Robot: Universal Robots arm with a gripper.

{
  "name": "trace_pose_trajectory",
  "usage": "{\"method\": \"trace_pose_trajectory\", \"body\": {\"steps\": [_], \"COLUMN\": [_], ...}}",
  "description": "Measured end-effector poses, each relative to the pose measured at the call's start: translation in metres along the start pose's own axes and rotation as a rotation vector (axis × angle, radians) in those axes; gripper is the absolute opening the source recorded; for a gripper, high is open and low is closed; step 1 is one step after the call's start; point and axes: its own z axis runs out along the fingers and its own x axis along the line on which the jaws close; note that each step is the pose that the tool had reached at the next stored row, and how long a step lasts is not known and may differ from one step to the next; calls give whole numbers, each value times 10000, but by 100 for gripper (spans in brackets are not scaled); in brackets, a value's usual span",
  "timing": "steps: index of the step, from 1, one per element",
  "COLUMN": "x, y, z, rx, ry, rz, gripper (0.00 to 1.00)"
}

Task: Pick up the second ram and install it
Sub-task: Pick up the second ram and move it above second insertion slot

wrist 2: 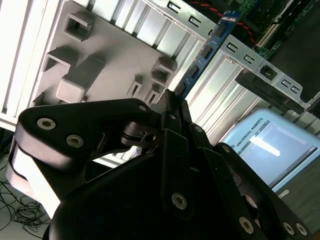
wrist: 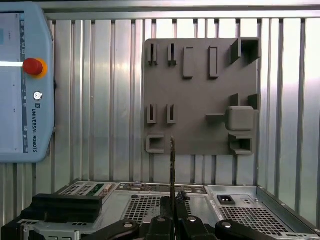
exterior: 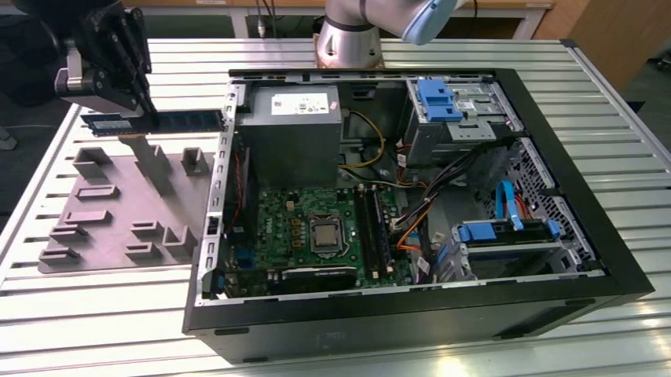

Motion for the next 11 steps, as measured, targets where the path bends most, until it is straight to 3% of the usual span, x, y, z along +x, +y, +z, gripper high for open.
{"method": "trace_pose_trajectory", "body": {"steps": [11], "x": [0], "y": [-171], "z": [5], "rx": [0], "ry": [0], "rz": [0], "gripper": [14]}}
